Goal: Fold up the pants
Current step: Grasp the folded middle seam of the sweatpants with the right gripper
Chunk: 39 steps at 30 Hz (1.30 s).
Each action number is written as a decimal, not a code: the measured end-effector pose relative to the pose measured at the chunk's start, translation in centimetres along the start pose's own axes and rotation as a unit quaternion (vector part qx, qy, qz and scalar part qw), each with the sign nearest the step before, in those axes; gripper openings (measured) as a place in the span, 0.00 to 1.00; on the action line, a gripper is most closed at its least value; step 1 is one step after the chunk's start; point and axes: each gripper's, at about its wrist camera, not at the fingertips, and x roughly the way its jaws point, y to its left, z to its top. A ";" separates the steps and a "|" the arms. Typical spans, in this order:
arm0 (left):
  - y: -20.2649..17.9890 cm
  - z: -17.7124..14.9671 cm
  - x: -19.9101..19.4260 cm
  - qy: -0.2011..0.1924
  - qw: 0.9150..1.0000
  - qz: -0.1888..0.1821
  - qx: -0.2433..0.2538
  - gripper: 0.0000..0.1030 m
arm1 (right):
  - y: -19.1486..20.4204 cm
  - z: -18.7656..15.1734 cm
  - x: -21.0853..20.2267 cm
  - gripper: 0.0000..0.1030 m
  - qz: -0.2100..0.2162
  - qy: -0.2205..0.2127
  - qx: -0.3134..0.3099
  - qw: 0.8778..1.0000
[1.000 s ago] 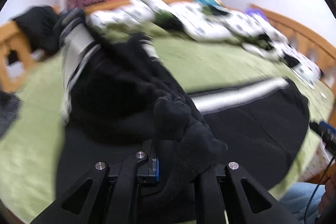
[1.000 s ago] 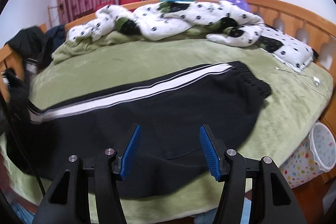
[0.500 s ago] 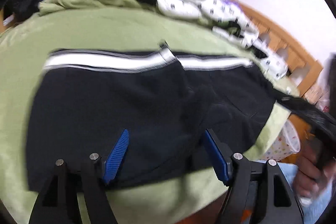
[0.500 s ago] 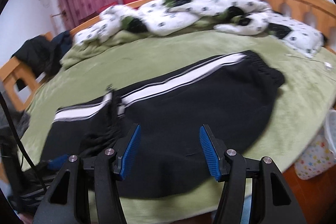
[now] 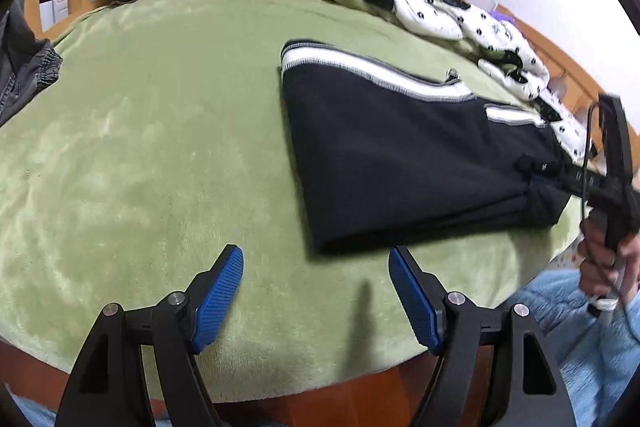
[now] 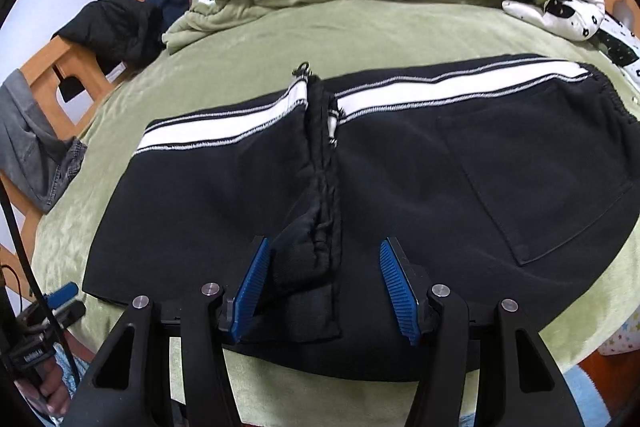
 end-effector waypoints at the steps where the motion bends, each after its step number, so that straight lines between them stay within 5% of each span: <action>1: -0.1 -0.1 0.3 -0.004 1.000 0.009 0.001 0.71 | 0.0 0.0 0.3 0.55 0.002 0.005 0.002 1.000; 6: -0.2 0.2 1.8 -0.010 0.999 0.047 -0.005 0.71 | -0.3 -0.3 1.7 0.56 0.021 0.029 0.024 0.999; 10: 0.1 0.5 2.1 -0.027 0.998 0.040 -0.026 0.71 | -0.4 -0.3 3.1 0.55 0.025 0.035 0.040 0.998; 15: -0.1 0.0 2.6 -0.037 0.998 0.058 -0.010 0.71 | 0.1 -0.3 3.2 0.27 0.040 0.028 0.040 0.998; 18: 0.2 -0.1 2.1 -0.042 0.998 0.050 -0.015 0.71 | -0.3 0.0 1.7 0.20 0.059 -0.001 0.041 0.997; 21: 0.7 -0.4 1.3 -0.048 0.998 0.032 -0.020 0.71 | -1.3 0.1 -0.2 0.19 0.063 -0.034 0.052 0.996; 25: 1.1 -0.6 1.1 -0.045 0.999 0.014 -0.021 0.71 | -3.1 -0.1 0.4 0.19 0.048 -0.024 0.085 0.995; 32: 0.7 -0.6 1.4 -0.035 0.999 0.023 -0.011 0.71 | -2.5 -1.0 1.7 0.24 0.018 0.004 0.065 0.998; 39: 0.5 -0.1 2.0 -0.031 0.999 0.033 -0.020 0.71 | -3.3 -1.9 1.1 0.32 0.018 -0.012 0.085 0.996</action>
